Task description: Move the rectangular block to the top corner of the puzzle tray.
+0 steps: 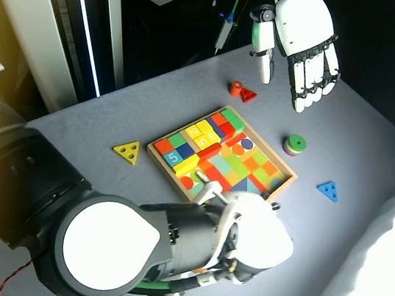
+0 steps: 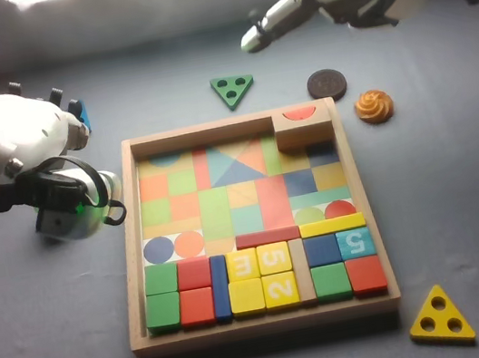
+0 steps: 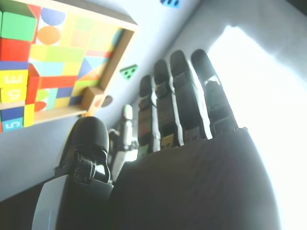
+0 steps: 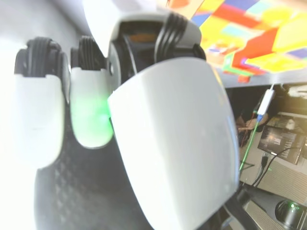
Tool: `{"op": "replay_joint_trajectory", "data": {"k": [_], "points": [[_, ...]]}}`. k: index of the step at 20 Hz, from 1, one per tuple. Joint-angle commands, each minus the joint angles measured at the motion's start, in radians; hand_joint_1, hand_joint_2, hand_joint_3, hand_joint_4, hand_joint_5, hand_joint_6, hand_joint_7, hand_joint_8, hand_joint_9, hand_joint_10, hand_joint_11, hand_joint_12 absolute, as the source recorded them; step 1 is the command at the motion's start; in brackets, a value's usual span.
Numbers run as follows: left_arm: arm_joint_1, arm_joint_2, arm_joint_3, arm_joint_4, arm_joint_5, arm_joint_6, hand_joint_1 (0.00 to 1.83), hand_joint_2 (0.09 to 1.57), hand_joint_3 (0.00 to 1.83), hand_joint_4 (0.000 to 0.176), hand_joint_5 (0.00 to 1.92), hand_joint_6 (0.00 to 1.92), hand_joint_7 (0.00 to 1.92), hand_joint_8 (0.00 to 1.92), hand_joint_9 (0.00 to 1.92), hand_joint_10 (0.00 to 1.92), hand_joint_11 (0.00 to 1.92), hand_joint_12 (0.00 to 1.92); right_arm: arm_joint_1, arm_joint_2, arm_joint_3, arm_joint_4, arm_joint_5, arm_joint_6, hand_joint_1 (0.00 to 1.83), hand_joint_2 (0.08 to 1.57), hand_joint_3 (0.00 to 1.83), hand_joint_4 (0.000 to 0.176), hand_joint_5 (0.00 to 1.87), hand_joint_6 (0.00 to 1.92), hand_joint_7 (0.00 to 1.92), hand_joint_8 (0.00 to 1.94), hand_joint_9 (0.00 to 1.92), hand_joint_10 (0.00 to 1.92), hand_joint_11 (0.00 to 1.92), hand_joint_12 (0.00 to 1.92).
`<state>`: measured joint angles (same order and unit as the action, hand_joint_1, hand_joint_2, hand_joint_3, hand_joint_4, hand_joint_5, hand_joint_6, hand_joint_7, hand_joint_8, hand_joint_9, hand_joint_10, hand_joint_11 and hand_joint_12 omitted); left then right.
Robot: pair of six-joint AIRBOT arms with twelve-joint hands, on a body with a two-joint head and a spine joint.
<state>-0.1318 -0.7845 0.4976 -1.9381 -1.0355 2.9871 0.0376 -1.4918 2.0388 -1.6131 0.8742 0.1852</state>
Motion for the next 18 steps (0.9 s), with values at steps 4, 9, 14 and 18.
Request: {"op": "replay_joint_trajectory", "data": {"k": [4, 9, 14, 18], "points": [[-0.008, 0.01, -0.003, 0.076, -0.001, 0.002, 0.0, 1.51, 0.0, 0.0, 0.3, 0.0, 0.36, 0.0, 0.33, 0.0, 0.0, 0.69, 0.033, 0.091, -0.085, -0.022, -0.024, 0.04, 1.61, 0.8, 0.75, 0.0, 0.28, 0.0, 1.56, 1.94, 1.74, 1.92, 1.79, 1.92], [-0.011, 0.01, -0.003, 0.069, -0.001, 0.006, 0.0, 1.49, 0.0, 0.0, 0.32, 0.01, 0.37, 0.0, 0.33, 0.0, 0.0, 0.63, 0.028, 0.211, -0.243, -0.07, -0.107, 0.084, 1.57, 0.86, 0.62, 0.0, 0.27, 0.0, 1.53, 1.94, 1.71, 1.92, 1.76, 1.92], [-0.013, 0.01, -0.004, 0.067, 0.0, 0.01, 0.0, 1.49, 0.0, 0.0, 0.32, 0.01, 0.37, 0.0, 0.34, 0.0, 0.0, 0.62, -0.001, 0.349, -0.436, -0.067, -0.216, 0.112, 1.57, 0.86, 0.62, 0.0, 0.27, 0.0, 1.53, 1.94, 1.71, 1.92, 1.76, 1.92], [-0.013, 0.01, -0.003, 0.065, 0.0, 0.01, 0.0, 1.49, 0.0, 0.0, 0.32, 0.01, 0.37, 0.0, 0.34, 0.0, 0.0, 0.62, -0.049, 0.444, -0.584, 0.044, -0.375, 0.164, 1.57, 0.86, 0.62, 0.0, 0.27, 0.0, 1.53, 1.94, 1.71, 1.92, 1.76, 1.92]]}}
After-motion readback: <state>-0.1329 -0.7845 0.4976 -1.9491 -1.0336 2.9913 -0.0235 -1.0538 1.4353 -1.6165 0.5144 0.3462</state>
